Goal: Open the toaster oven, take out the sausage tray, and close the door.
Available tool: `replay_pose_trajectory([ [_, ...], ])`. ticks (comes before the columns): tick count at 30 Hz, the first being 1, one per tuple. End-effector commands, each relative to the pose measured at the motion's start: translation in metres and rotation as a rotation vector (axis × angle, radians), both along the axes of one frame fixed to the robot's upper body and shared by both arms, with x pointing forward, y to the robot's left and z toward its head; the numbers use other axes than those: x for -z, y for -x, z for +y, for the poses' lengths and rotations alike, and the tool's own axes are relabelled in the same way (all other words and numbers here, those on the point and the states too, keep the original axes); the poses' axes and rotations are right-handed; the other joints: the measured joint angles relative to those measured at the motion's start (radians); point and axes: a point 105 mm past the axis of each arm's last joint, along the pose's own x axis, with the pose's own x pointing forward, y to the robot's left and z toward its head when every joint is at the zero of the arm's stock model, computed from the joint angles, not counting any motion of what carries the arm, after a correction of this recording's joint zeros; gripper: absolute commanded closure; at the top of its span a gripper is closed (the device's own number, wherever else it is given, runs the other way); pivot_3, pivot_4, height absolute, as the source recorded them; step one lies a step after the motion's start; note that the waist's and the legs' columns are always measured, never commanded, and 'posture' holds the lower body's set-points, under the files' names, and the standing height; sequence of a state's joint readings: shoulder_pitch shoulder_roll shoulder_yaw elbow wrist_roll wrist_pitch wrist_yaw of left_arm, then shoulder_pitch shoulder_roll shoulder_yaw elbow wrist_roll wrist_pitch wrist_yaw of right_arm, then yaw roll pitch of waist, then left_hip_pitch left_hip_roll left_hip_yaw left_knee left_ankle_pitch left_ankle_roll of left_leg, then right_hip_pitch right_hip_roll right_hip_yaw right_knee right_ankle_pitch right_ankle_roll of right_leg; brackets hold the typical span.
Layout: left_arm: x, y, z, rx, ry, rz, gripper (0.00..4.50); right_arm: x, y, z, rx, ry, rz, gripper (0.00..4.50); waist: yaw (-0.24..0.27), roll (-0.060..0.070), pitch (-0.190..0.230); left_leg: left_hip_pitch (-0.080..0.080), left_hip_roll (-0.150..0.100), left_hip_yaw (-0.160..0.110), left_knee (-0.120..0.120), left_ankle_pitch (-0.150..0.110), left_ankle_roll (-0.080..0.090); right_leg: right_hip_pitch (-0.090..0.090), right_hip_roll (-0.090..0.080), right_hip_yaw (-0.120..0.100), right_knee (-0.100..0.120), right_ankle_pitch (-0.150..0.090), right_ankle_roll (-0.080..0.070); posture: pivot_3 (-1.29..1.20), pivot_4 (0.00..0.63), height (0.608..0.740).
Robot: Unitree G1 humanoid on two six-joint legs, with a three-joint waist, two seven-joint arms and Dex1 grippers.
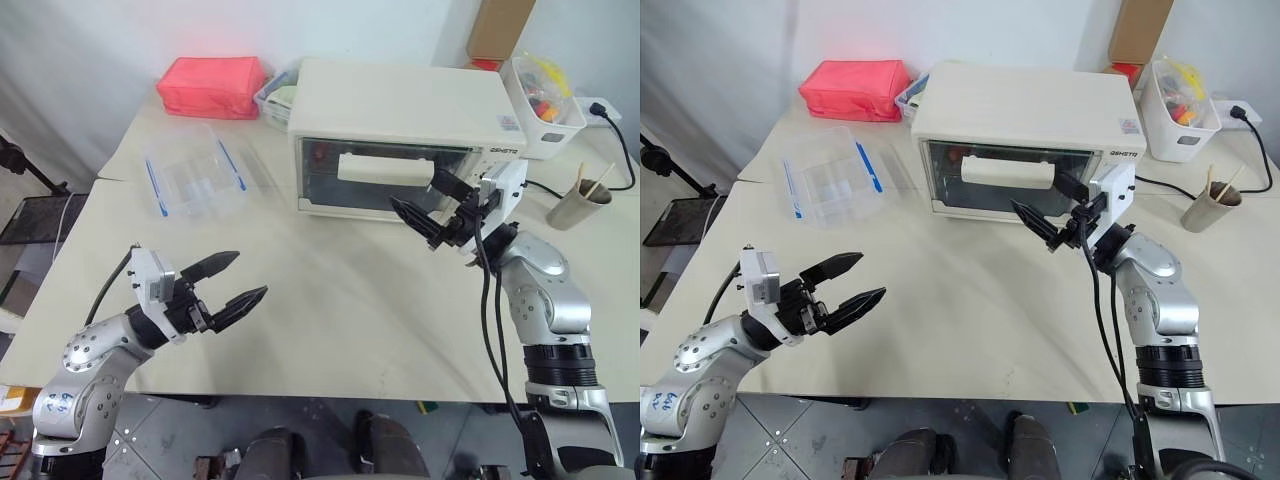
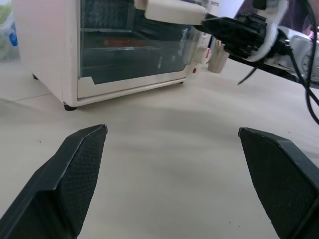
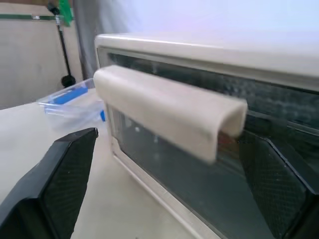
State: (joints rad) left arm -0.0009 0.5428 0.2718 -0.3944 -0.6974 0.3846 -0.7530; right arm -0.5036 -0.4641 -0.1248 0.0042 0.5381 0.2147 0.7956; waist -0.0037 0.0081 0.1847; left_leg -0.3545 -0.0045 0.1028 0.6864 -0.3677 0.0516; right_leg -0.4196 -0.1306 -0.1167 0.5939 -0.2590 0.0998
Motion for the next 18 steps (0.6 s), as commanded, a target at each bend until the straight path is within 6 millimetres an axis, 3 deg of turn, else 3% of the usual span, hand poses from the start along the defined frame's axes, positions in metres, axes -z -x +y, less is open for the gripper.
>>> replay_pose_trajectory([
  [1,-0.014,-0.005,-0.003,-0.014,0.029,-0.052,0.01,-0.013,0.031,0.02,-0.137,0.102,-0.166,0.0,-0.002,0.0,0.0,0.0,0.0,0.0,0.0,0.0,0.0,0.0,0.0,0.0,0.0,0.0,0.0,0.0,0.15,0.74],
  [5,-0.022,-0.021,-0.005,-0.03,0.086,-0.063,0.01,0.013,0.052,0.023,-0.208,0.264,-0.163,0.0,-0.004,0.0,0.0,0.001,0.001,0.003,0.0,0.0,0.0,0.0,0.002,-0.001,0.0,0.0,0.0,0.0,0.15,0.74],
  [8,-0.033,-0.034,-0.01,-0.019,0.144,-0.083,0.53,0.031,0.055,0.018,-0.202,0.337,-0.152,0.0,-0.003,0.0,0.0,0.002,0.001,0.004,0.0,0.0,0.0,0.0,0.003,-0.003,0.001,0.0,0.0,0.0,0.15,0.74],
  [13,-0.056,-0.077,-0.014,-0.053,0.2,-0.153,2.08,0.034,0.051,0.013,-0.142,0.35,-0.178,0.0,0.002,0.0,0.0,0.002,0.001,0.005,0.003,0.0,0.0,0.0,0.007,-0.003,0.002,0.0,0.0,0.0,0.15,0.74],
  [18,-0.064,-0.11,-0.027,-0.068,0.207,-0.176,3.64,0.033,0.047,0.01,-0.113,0.358,-0.197,0.0,0.002,0.0,0.0,0.001,0.001,0.005,0.003,0.0,0.0,0.0,0.008,-0.004,0.002,0.0,0.0,0.0,0.15,0.74],
])
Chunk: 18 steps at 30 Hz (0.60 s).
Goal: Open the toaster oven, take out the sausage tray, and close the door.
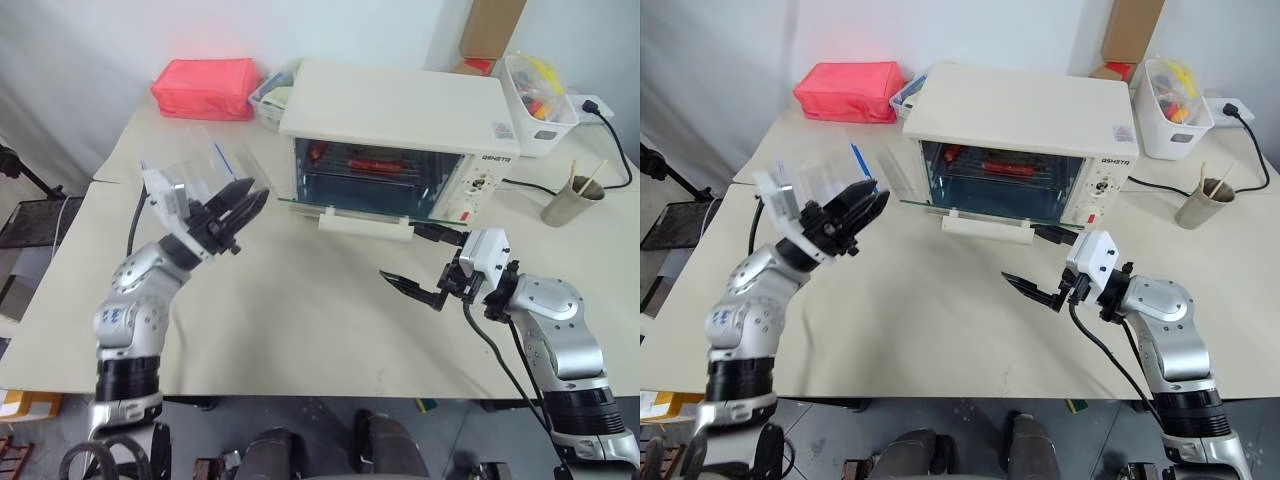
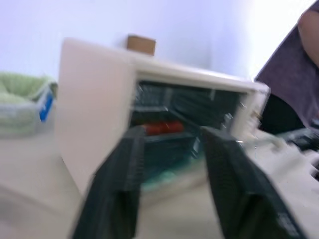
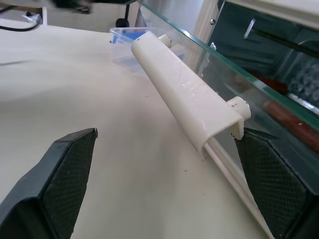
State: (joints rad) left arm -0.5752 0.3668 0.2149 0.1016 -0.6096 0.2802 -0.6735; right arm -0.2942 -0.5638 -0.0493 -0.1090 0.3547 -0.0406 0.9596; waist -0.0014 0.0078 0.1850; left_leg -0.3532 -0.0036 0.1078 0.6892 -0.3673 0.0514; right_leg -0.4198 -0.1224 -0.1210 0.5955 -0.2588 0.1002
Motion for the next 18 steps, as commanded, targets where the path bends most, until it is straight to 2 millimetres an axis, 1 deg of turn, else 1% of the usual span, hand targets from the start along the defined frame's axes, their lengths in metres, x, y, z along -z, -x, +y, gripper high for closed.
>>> replay_pose_trajectory([
  [1,-0.001,-0.014,-0.011,-0.008,-0.033,-0.02,3.94,-0.01,0.003,0.004,-0.02,0.002,-0.063,0.0,0.0,0.0,0.0,0.0,0.0,0.0,0.0,0.0,0.0,0.0,0.0,0.0,0.0,0.0,0.0,0.0,0.15,0.74],
  [2,0.001,-0.02,-0.016,-0.006,-0.045,-0.019,4.27,-0.01,0.003,0.003,-0.013,0.002,-0.069,0.0,0.001,0.0,0.0,0.0,0.0,0.0,0.0,0.0,0.0,0.0,0.001,0.0,0.0,0.0,0.0,0.0,0.15,0.74],
  [3,0.003,-0.028,-0.022,-0.008,-0.058,-0.007,4.49,-0.011,0.002,0.002,-0.006,0.001,-0.074,0.0,0.001,0.0,0.0,0.0,0.0,0.0,0.0,0.0,0.0,0.0,0.001,0.0,0.0,0.0,0.0,0.0,0.15,0.74],
  [5,0.005,-0.035,-0.031,0.015,-0.076,-0.005,4.49,-0.01,0.001,0.002,-0.001,0.002,-0.078,0.0,0.002,-0.001,0.0,-0.001,0.0,0.0,0.001,0.0,0.0,0.0,0.001,-0.001,0.0,0.0,0.0,0.0,0.15,0.74],
  [8,0.007,-0.037,-0.043,0.074,-0.102,-0.015,4.49,-0.01,0.001,0.0,0.016,-0.003,-0.084,0.0,0.0,-0.001,0.001,-0.001,0.001,0.0,0.002,0.0,0.0,0.0,0.002,-0.001,0.0,0.0,0.0,0.0,0.15,0.74],
  [12,0.011,-0.039,-0.054,0.134,-0.105,-0.001,4.49,-0.011,0.004,-0.01,0.09,-0.038,-0.101,0.0,0.007,-0.001,0.001,-0.002,0.001,-0.001,0.002,0.0,0.0,0.0,0.002,-0.002,0.0,0.0,0.0,0.0,0.15,0.74],
  [15,0.016,-0.039,-0.057,0.155,-0.111,0.01,4.49,-0.005,0.014,-0.024,0.18,-0.032,-0.116,0.0,0.02,-0.001,0.001,-0.003,0.001,-0.003,0.004,0.0,0.0,0.0,0.002,-0.002,0.0,0.001,0.001,0.0,0.15,0.74],
  [18,0.02,-0.039,-0.057,0.166,-0.113,0.017,4.49,0.006,0.031,-0.04,0.273,0.023,-0.131,0.0,0.03,-0.001,0.001,-0.005,0.001,-0.004,0.006,0.0,0.001,0.0,0.002,-0.002,0.0,0.001,0.002,0.0,0.15,0.74],
])
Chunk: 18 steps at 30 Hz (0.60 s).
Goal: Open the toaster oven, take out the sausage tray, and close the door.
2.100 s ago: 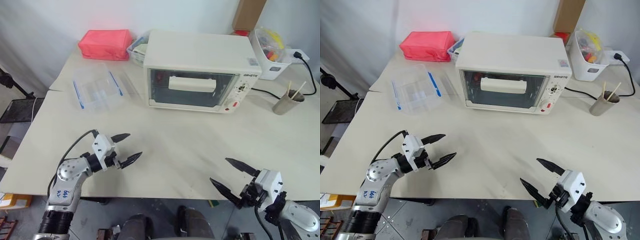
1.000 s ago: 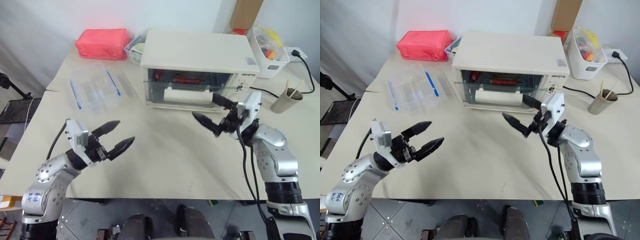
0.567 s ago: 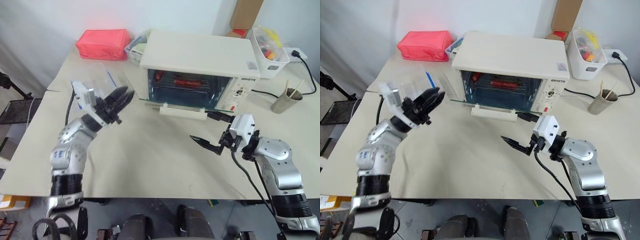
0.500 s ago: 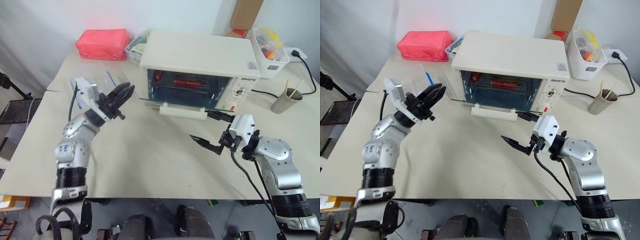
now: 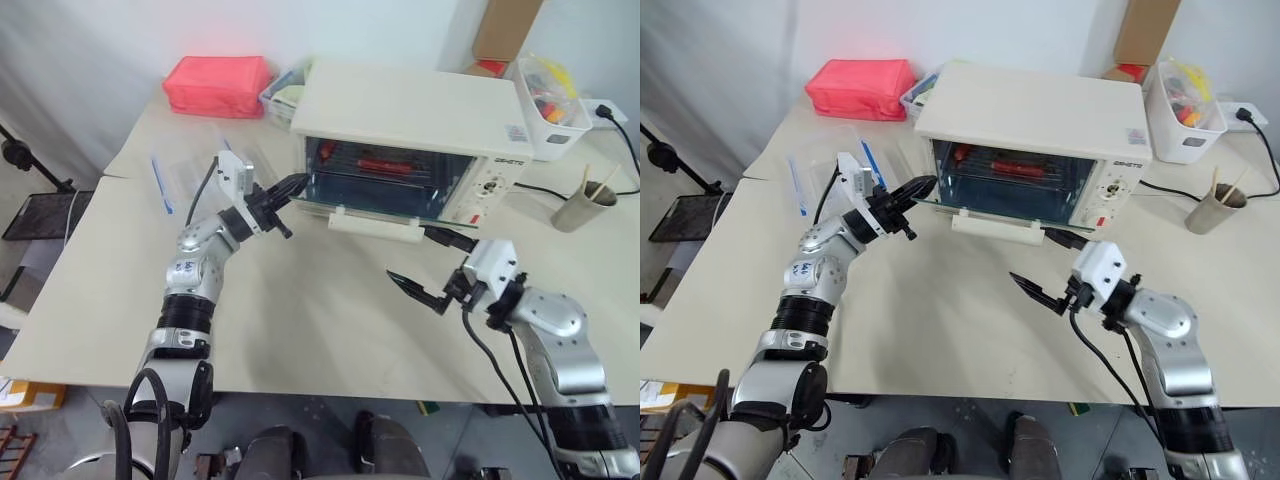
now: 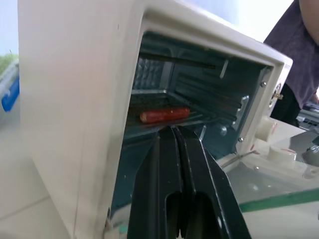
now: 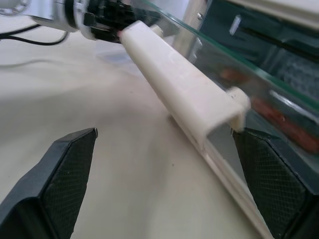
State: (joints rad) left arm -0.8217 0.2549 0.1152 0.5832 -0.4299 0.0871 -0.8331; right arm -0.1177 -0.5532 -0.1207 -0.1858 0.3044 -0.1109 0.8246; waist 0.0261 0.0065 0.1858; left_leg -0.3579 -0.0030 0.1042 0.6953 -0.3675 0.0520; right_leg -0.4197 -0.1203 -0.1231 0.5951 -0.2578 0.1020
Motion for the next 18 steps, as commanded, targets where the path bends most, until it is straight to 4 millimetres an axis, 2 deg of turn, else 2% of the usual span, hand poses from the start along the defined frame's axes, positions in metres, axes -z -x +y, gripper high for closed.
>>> replay_pose_trajectory([
  [1,-0.005,0.002,-0.004,0.03,-0.013,-0.034,4.49,-0.005,0.024,-0.021,0.121,0.056,-0.085,0.0,0.006,0.0,0.0,-0.001,0.0,0.0,0.001,0.0,0.0,0.0,0.0,0.0,0.0,0.0,0.001,0.0,0.15,0.74],
  [6,0.004,0.007,-0.006,0.065,-0.044,-0.027,4.49,0.018,0.07,-0.055,0.326,0.05,0.008,0.0,0.008,0.0,0.0,-0.001,-0.001,-0.003,0.002,0.0,0.0,0.002,0.0,0.0,-0.002,0.001,0.002,0.0,0.15,0.74],
  [10,0.017,0.017,-0.011,0.118,-0.116,-0.04,4.49,0.017,0.086,-0.072,0.429,0.051,0.016,0.0,0.0,0.0,0.0,0.003,0.0,-0.003,0.002,-0.001,0.0,0.006,0.002,0.001,-0.003,0.001,0.002,0.0,0.15,0.74],
  [15,0.042,0.032,-0.013,0.163,-0.208,-0.028,4.49,-0.006,0.079,-0.077,0.445,0.096,-0.067,0.0,0.002,0.0,0.0,0.005,0.0,-0.003,0.002,-0.002,0.0,0.007,0.0,0.004,-0.003,0.001,0.002,0.0,0.15,0.74],
  [18,0.054,0.041,-0.009,0.165,-0.25,-0.026,4.49,-0.015,0.066,-0.06,0.346,0.169,-0.105,0.0,-0.003,0.0,0.0,0.004,0.0,-0.003,0.003,-0.003,0.001,0.007,-0.001,0.008,-0.003,0.001,0.002,0.0,0.15,0.74],
])
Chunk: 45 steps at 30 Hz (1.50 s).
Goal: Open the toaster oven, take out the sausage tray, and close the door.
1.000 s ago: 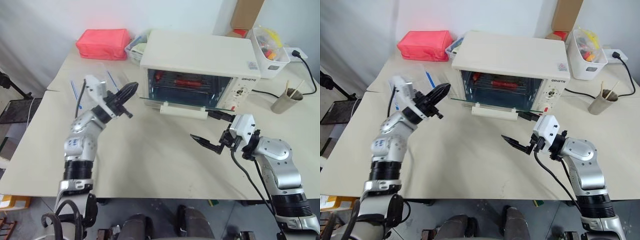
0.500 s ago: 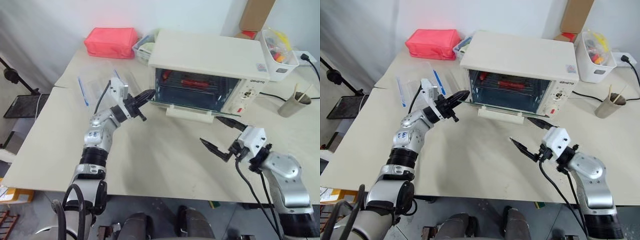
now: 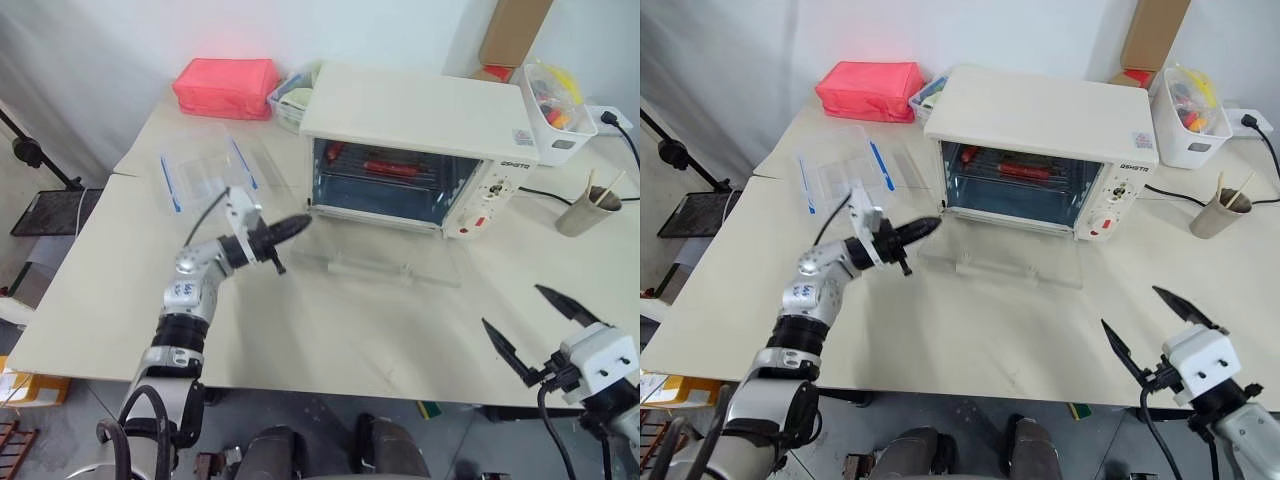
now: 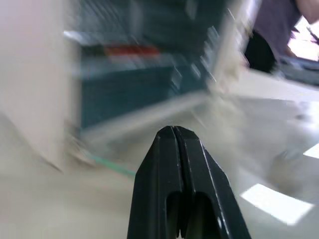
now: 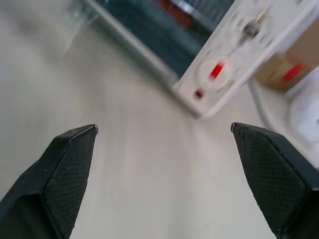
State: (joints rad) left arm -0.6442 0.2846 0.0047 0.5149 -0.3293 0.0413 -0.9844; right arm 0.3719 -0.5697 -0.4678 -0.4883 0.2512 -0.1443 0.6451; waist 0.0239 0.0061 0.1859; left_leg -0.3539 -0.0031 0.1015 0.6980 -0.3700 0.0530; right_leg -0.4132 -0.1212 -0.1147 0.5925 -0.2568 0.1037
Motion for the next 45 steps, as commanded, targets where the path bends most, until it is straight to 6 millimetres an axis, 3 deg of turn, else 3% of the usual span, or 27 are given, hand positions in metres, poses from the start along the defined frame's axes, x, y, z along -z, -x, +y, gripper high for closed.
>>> replay_pose_trajectory([
  [1,-0.008,0.009,-0.001,0.023,-0.036,-0.078,4.49,-0.015,-0.006,0.016,-0.073,0.066,-0.041,0.0,-0.001,0.0,0.0,0.0,0.0,0.0,0.0,0.0,0.0,0.0,0.0,0.001,0.0,0.0,0.0,0.0,0.15,0.74],
  [3,-0.004,0.014,0.001,0.014,-0.045,-0.073,4.49,-0.021,-0.02,0.021,-0.055,0.044,-0.051,0.0,0.0,0.0,0.0,0.0,0.002,-0.001,0.0,0.0,0.0,0.0,0.001,0.0,0.001,-0.001,-0.001,0.0,0.15,0.74],
  [8,0.004,0.03,0.011,-0.044,-0.021,-0.055,4.49,-0.029,-0.061,0.077,-0.202,0.083,-0.078,0.0,-0.023,0.001,-0.001,0.001,0.003,0.001,0.001,0.0,-0.001,-0.001,-0.005,0.002,0.002,-0.001,-0.002,0.0,0.15,0.74],
  [11,0.003,0.034,0.013,-0.06,-0.011,-0.051,4.49,-0.033,-0.073,0.091,-0.226,0.122,-0.12,0.0,-0.019,0.001,-0.001,0.0,0.002,-0.001,0.001,0.0,-0.001,-0.001,-0.007,-0.002,0.004,-0.002,-0.003,0.0,0.15,0.74],
  [14,-0.004,0.042,0.026,-0.119,0.031,-0.069,3.97,-0.039,-0.12,0.117,-0.152,0.223,-0.205,0.0,-0.032,0.0,-0.001,-0.001,0.0,-0.002,0.001,0.0,0.0,-0.001,-0.009,-0.004,0.004,-0.002,-0.003,0.0,0.15,0.74],
  [17,-0.012,0.047,0.036,-0.176,0.061,-0.09,3.04,-0.039,-0.15,0.135,-0.119,0.339,-0.25,0.0,-0.038,0.001,0.0,-0.001,-0.001,-0.001,0.001,0.0,0.001,-0.002,-0.01,-0.004,0.004,-0.001,-0.002,0.0,0.15,0.74],
  [23,-0.018,0.052,0.042,-0.227,0.086,-0.104,1.32,-0.04,-0.186,0.148,-0.066,0.404,-0.287,0.0,-0.034,0.001,0.0,-0.004,-0.001,-0.007,0.001,0.0,0.0,-0.002,-0.009,-0.011,0.004,-0.002,-0.003,0.0,0.15,0.74],
  [26,-0.019,0.054,0.043,-0.235,0.092,-0.105,1.3,-0.04,-0.2,0.149,-0.045,0.448,-0.293,0.57,-0.039,0.001,0.0,-0.005,-0.002,-0.007,0.001,0.001,0.001,-0.001,-0.009,-0.014,0.003,-0.002,-0.003,0.0,0.15,0.74],
  [33,-0.019,0.056,0.039,-0.242,0.117,-0.099,1.3,-0.038,-0.221,0.148,0.027,0.531,-0.304,2.79,-0.055,0.001,0.0,-0.005,-0.002,-0.008,0.001,0.001,0.001,-0.001,-0.008,-0.015,0.003,-0.002,-0.003,0.0,0.15,0.74],
  [41,-0.022,0.054,0.033,-0.216,0.123,-0.105,1.3,-0.041,-0.228,0.151,0.051,0.53,-0.314,2.79,-0.055,0.001,0.0,-0.005,-0.001,-0.008,0.0,0.001,0.0,-0.001,-0.008,-0.015,0.003,-0.002,-0.003,0.0,0.15,0.74],
  [44,-0.027,0.048,0.025,-0.176,0.119,-0.119,1.3,-0.04,-0.23,0.151,0.057,0.528,-0.316,3.32,-0.054,0.001,0.0,-0.005,-0.001,-0.008,0.0,0.001,0.0,-0.001,-0.008,-0.015,0.003,-0.002,-0.003,0.0,0.15,0.74],
  [45,-0.029,0.045,0.023,-0.167,0.12,-0.122,1.3,-0.041,-0.23,0.151,0.062,0.53,-0.32,3.73,-0.053,0.001,0.0,-0.005,-0.001,-0.008,0.001,0.002,0.0,-0.001,-0.008,-0.015,0.003,-0.002,-0.003,0.0,0.15,0.74],
])
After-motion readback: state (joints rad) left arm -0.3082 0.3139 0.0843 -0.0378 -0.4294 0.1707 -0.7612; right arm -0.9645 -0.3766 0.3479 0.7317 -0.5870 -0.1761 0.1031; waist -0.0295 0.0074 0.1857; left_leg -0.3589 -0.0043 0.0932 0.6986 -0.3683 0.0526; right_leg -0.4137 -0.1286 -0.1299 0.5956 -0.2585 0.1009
